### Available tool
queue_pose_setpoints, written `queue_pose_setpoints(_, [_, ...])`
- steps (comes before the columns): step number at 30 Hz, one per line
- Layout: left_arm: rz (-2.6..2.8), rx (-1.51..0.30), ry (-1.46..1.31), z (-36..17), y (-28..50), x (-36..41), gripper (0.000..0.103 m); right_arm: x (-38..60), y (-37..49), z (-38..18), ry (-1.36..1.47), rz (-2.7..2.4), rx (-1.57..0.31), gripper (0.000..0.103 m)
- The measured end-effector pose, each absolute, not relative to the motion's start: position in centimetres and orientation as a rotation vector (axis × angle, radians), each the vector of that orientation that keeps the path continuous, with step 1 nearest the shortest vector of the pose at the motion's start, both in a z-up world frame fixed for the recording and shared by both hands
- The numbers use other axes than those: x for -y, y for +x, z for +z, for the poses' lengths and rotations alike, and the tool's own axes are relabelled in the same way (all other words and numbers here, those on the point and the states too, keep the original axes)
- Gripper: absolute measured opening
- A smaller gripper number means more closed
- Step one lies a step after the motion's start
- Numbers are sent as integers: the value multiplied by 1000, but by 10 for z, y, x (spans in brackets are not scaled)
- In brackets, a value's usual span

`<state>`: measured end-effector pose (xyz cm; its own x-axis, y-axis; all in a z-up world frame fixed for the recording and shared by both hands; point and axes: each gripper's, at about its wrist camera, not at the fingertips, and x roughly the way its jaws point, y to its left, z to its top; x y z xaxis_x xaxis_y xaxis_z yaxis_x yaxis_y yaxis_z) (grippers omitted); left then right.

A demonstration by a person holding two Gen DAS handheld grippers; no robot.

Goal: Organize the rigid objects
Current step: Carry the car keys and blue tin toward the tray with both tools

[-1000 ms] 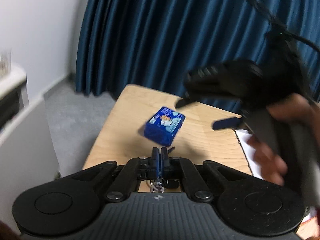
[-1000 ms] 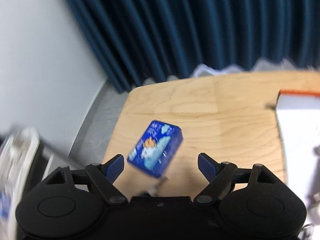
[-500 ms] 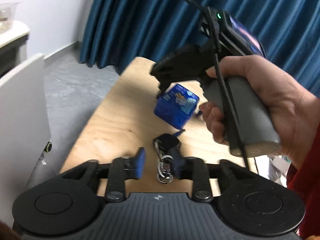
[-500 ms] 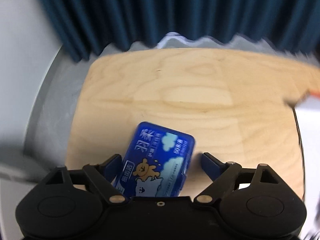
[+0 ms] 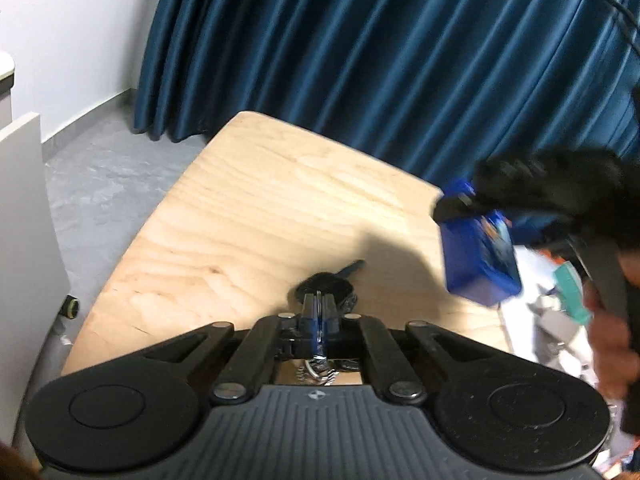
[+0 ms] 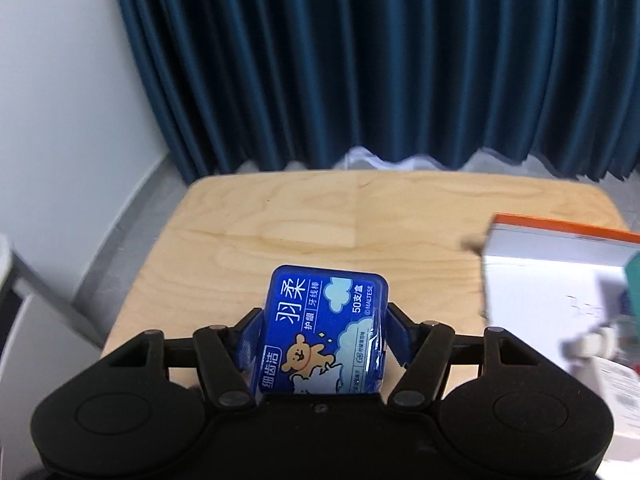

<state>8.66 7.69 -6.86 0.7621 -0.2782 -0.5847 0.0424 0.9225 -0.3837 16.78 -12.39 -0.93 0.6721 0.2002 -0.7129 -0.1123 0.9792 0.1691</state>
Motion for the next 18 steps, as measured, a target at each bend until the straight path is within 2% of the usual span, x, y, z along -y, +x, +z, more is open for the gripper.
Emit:
queue_pose_setpoints(4, [-211,-673,-351,-62,76,-72,5,154,125,4,109,165,-762,75])
queue_pose_setpoints(15, [-402,-636,-675,-26,53,-74,5,221,34,28,247,116,-676,75])
queue_pose_setpoints(18, [-409,-614,-560,-3,42,-53,5,232,16,36,245,115,-652,75])
